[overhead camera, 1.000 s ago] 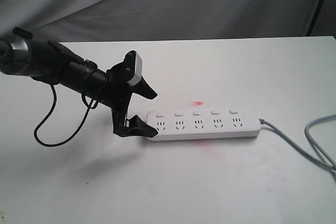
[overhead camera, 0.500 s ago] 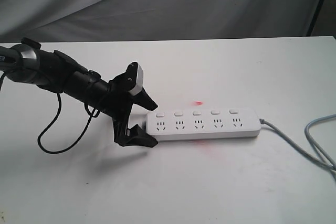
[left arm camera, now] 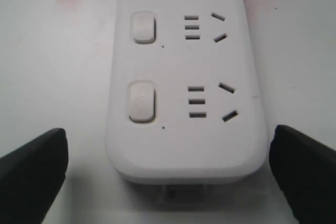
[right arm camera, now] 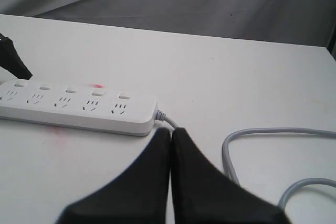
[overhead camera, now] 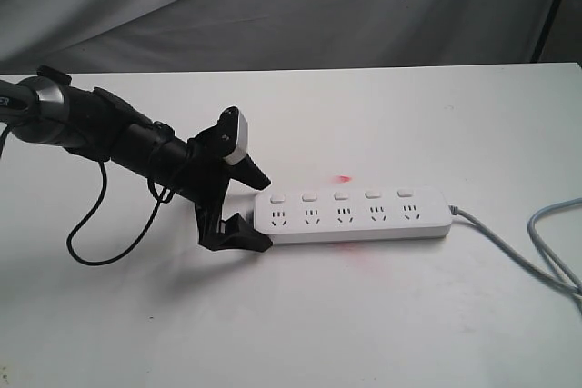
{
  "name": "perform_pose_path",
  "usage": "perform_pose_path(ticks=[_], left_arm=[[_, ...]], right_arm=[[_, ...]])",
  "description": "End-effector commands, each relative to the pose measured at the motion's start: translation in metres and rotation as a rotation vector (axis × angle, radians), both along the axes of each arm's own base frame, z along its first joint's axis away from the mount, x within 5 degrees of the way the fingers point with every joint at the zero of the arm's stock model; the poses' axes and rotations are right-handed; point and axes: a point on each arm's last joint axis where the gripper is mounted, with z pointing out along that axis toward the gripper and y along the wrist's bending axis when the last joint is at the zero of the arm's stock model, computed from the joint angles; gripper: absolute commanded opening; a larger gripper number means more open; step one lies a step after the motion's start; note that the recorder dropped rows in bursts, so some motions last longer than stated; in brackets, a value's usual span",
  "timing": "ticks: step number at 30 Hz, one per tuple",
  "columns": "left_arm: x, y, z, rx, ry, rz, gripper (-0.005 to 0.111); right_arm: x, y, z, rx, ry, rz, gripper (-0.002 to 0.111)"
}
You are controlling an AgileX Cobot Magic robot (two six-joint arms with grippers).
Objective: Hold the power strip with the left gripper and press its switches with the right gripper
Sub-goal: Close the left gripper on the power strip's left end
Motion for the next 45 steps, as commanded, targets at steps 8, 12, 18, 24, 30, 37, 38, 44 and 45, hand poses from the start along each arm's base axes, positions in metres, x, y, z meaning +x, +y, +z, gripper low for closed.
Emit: perform_pose_path(ticks=[8, 12, 18, 24, 30, 37, 38, 44, 45], left_arm=[[0.0, -0.002, 0.0, -0.005, -0.001, 0.001, 0.07], [0.0, -0.002, -0.001, -0.005, 0.0, 0.001, 0.047], [0.003, -0.001, -0.002, 0.012, -0.015, 0.02, 0.02], [0.01, 0.003, -0.006, 0.068, -0.072, 0.08, 0.0], [0.011, 0.004, -0.006, 0.071, -0.075, 0.083, 0.0], [0.011, 0.004, -0.006, 0.071, -0.075, 0.083, 0.0], [0.011, 0.004, -0.006, 0.071, -0.075, 0.083, 0.0], [0.011, 0.004, -0.006, 0.071, -0.075, 0.083, 0.0], [0.011, 0.004, -0.006, 0.071, -0.075, 0.083, 0.0]], right_arm=[[0.0, 0.0, -0.001, 0.005, -0.007, 0.002, 0.0], [0.0, 0.0, -0.001, 0.005, -0.007, 0.002, 0.0], [0.0, 0.0, -0.001, 0.005, -0.007, 0.002, 0.0], [0.0, 0.0, -0.001, 0.005, -0.007, 0.002, 0.0], [0.0, 0.0, -0.001, 0.005, -0.007, 0.002, 0.0], [0.0, 0.0, -0.001, 0.005, -0.007, 0.002, 0.0], [0.0, 0.0, -0.001, 0.005, -0.007, 0.002, 0.0], [0.0, 0.0, -0.001, 0.005, -0.007, 0.002, 0.0], [0.0, 0.0, -0.001, 0.005, -0.007, 0.002, 0.0]])
